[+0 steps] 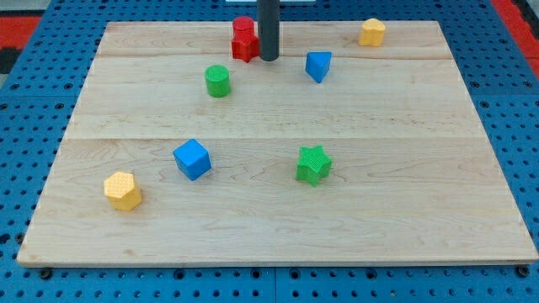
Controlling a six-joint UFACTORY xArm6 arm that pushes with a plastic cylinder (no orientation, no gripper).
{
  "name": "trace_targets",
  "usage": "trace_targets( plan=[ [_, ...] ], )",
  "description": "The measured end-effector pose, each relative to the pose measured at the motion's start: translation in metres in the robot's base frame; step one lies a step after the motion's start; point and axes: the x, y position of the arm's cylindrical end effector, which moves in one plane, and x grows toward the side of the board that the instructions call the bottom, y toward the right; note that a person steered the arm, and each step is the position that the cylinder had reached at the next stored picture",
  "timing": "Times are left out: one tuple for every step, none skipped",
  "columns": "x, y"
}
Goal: Push red circle towards top left
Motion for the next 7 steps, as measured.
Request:
trace_targets(
  plan=[
    [-0.031, 0.002],
    [-0.057, -0.017],
    [-0.068, -0.033],
    [-0.078, -0.071],
    [-0.076, -0.155],
    [-0.07, -0.098],
    [-0.052, -0.139]
  ],
)
